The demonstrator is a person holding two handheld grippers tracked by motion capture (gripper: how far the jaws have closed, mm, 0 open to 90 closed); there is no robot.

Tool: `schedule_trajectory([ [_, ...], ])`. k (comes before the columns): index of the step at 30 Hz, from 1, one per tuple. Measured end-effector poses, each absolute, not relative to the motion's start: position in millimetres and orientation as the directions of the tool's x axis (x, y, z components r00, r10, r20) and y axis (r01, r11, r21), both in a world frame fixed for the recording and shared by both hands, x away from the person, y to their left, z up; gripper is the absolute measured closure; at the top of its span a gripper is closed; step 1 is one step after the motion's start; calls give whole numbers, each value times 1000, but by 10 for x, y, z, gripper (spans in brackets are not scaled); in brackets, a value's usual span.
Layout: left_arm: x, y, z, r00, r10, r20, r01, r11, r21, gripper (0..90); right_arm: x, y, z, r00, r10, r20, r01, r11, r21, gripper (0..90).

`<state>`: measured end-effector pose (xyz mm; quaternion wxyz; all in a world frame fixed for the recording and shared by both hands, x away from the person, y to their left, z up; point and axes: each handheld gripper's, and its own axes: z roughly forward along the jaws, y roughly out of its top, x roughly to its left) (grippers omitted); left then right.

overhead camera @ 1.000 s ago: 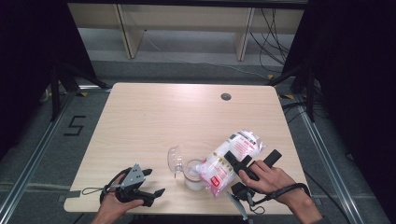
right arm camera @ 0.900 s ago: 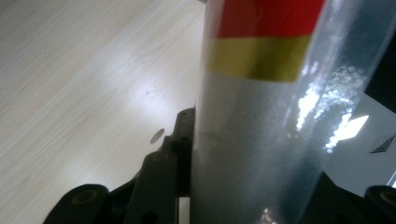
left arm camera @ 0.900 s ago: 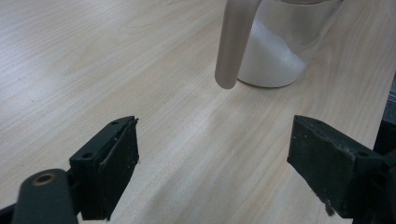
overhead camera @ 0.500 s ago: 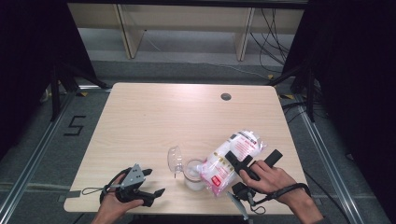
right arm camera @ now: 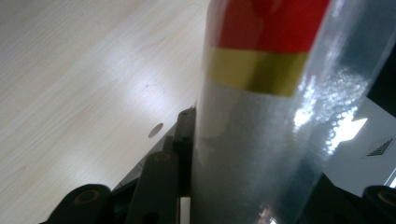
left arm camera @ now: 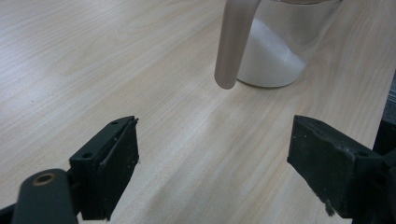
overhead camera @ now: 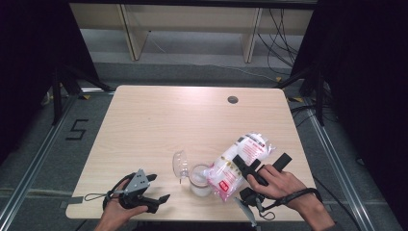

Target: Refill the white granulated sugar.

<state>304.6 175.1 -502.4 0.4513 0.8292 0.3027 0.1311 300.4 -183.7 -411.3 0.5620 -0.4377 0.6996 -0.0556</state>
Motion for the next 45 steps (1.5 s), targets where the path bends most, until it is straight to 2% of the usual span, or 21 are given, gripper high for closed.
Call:
schedule_trajectory([
  [1,3049,1756,-5023,783,620,-50,382,-415,826,157,3008,-1842,-4130,3,-654,-757,-558,626,-544,711],
  [5,3046,1749,-5025,782,621,-56,384,-409,828,157,3007,-1837,-4090,13,-681,-732,-547,608,-575,712],
  [7,3048,1753,-5025,782,621,-52,383,-413,826,157,3013,-1843,-4106,-2,-652,-758,-558,630,-540,712],
  [10,3050,1755,-5024,783,619,-52,383,-415,825,157,3009,-1844,-4106,8,-657,-754,-557,623,-549,713],
  [11,3048,1754,-5024,782,621,-51,383,-415,825,157,3003,-1837,-4080,23,-689,-725,-545,599,-587,713],
  [21,3057,1756,-5026,787,615,-44,372,-416,830,157,3002,-1841,-4078,21,-689,-725,-546,599,-586,714],
  [22,3057,1756,-5025,788,614,-45,371,-416,830,157,3008,-1846,-4101,8,-661,-750,-558,620,-552,715],
  [27,3064,1764,-5017,793,609,-29,363,-433,825,157,3012,-1844,-4099,1,-655,-755,-557,627,-545,716],
  [28,3061,1762,-5017,792,609,-34,365,-428,827,157,3005,-1835,-4068,19,-686,-728,-541,605,-584,716],
  [30,3060,1762,-5018,792,609,-34,363,-426,829,157,2997,-1831,-4060,27,-695,-719,-536,597,-597,717],
  [45,3045,1751,-5023,783,620,-56,383,-409,828,157,3002,-1821,-4056,28,-692,-722,-529,602,-598,721],
])
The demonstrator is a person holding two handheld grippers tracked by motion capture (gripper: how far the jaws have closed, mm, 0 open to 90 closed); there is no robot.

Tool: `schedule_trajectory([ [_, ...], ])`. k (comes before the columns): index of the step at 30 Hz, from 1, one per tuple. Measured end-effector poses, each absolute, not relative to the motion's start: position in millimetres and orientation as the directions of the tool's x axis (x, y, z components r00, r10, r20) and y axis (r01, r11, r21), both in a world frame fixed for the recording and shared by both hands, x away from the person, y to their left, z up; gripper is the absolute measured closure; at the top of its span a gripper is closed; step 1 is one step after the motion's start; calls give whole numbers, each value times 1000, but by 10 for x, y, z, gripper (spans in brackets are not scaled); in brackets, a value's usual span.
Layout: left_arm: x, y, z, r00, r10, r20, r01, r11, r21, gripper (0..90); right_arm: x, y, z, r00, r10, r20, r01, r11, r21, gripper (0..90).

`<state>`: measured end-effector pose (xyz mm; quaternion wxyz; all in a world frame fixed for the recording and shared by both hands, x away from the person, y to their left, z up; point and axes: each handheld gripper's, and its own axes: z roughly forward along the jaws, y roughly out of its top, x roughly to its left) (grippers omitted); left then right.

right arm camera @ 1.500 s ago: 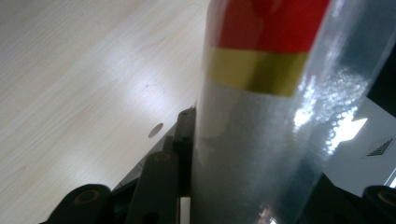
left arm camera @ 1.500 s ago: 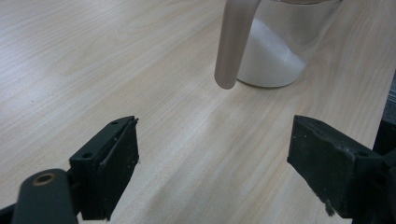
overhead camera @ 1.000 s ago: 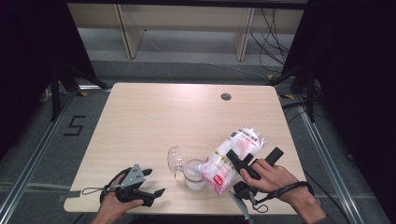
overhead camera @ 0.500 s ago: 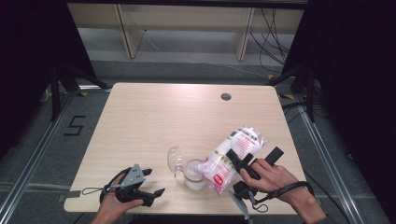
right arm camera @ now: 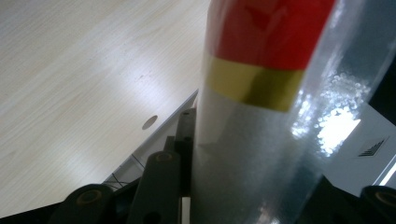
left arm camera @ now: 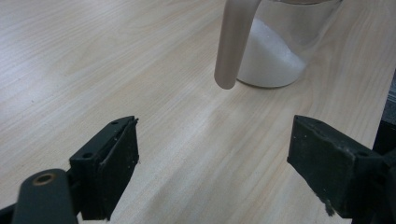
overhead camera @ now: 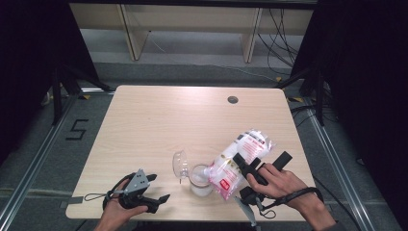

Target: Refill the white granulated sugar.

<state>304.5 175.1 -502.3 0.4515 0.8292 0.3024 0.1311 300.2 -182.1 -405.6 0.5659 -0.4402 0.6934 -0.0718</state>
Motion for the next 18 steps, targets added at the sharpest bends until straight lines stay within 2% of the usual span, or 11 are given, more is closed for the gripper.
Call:
schedule_trajectory([
  [14,3047,1758,-5019,783,620,-48,381,-417,825,157,3001,-1796,-4063,58,-721,-690,-523,567,-636,724],
  [18,3049,1761,-5017,786,616,-51,382,-419,824,157,3007,-1790,-4071,38,-710,-703,-526,584,-618,725],
])
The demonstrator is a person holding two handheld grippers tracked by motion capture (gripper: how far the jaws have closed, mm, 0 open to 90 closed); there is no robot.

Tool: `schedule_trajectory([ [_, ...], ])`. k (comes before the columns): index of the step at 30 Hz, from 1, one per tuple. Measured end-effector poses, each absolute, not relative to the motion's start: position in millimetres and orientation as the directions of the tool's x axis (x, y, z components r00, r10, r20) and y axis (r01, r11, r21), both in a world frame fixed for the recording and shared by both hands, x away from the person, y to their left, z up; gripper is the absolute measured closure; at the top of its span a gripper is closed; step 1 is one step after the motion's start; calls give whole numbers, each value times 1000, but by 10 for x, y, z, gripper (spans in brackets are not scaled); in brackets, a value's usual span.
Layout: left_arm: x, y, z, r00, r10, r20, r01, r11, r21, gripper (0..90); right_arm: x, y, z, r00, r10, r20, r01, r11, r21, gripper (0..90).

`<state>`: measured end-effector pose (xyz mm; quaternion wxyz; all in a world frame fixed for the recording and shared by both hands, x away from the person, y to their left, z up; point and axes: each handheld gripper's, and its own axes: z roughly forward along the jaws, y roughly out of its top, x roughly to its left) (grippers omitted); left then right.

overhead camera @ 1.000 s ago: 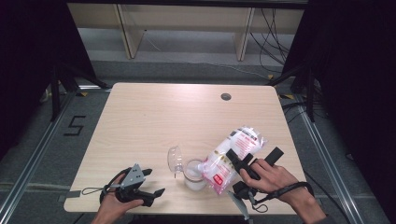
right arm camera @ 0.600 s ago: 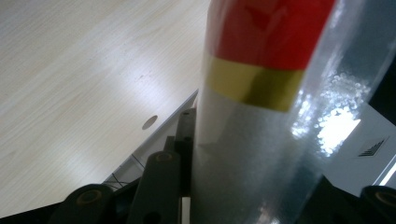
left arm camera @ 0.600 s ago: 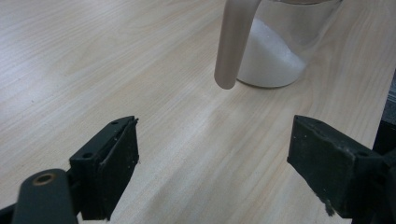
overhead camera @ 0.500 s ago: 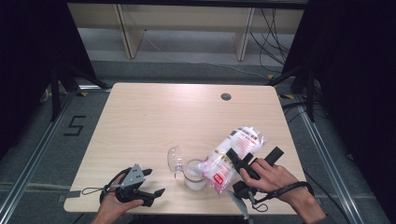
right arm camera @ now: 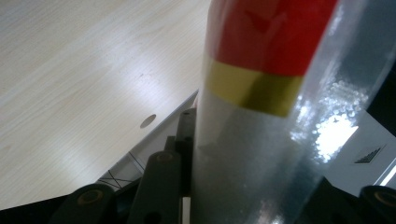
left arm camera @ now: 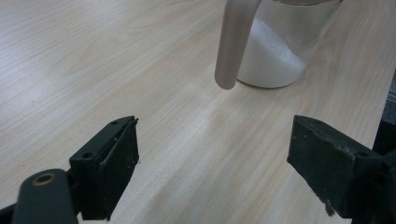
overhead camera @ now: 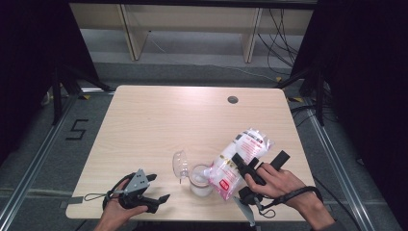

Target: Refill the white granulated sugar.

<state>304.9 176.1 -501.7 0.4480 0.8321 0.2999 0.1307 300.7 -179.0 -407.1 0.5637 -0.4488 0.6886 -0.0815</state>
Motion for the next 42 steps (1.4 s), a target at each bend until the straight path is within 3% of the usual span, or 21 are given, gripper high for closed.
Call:
schedule_trajectory([
  [42,3052,1759,-5022,786,616,-48,376,-414,829,157,3013,-1815,-4043,49,-715,-697,-525,575,-627,734],
])
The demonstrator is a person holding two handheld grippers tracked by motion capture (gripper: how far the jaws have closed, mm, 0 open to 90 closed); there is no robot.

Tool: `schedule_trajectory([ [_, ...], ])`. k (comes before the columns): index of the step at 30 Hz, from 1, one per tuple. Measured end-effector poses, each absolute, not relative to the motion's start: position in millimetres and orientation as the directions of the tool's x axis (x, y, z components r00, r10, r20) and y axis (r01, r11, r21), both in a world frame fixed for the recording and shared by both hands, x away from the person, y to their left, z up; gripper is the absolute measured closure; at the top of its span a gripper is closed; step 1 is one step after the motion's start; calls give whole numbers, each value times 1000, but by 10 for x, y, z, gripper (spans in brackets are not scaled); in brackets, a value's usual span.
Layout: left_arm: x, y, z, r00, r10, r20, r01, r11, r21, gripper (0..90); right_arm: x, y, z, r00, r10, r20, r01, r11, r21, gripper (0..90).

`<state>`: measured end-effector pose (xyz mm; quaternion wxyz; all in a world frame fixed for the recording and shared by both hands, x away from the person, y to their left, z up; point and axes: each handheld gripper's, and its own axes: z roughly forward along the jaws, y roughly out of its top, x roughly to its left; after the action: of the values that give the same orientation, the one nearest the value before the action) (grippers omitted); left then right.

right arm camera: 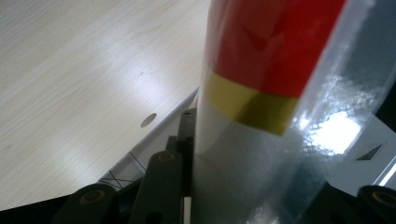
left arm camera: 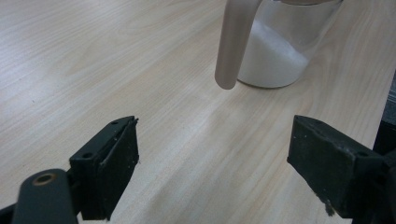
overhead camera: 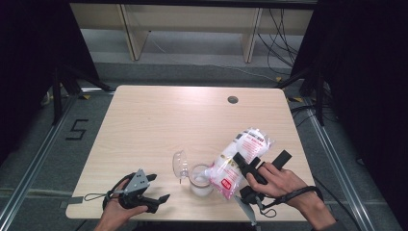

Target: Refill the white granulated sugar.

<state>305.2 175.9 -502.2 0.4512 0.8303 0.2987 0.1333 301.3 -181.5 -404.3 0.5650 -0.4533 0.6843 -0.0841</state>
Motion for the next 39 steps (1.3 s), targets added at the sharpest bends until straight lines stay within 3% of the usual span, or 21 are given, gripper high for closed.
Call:
schedule_trajectory([
  [32,3045,1747,-5030,782,621,-58,381,-403,832,157,3011,-1813,-4020,36,-695,-718,-534,594,-601,746],
  [36,3044,1747,-5030,782,621,-57,380,-402,833,157,3024,-1824,-4053,12,-650,-760,-551,630,-547,747],
  [39,3045,1748,-5030,782,621,-58,381,-402,832,157,3020,-1819,-4036,24,-676,-737,-546,608,-576,747],
])
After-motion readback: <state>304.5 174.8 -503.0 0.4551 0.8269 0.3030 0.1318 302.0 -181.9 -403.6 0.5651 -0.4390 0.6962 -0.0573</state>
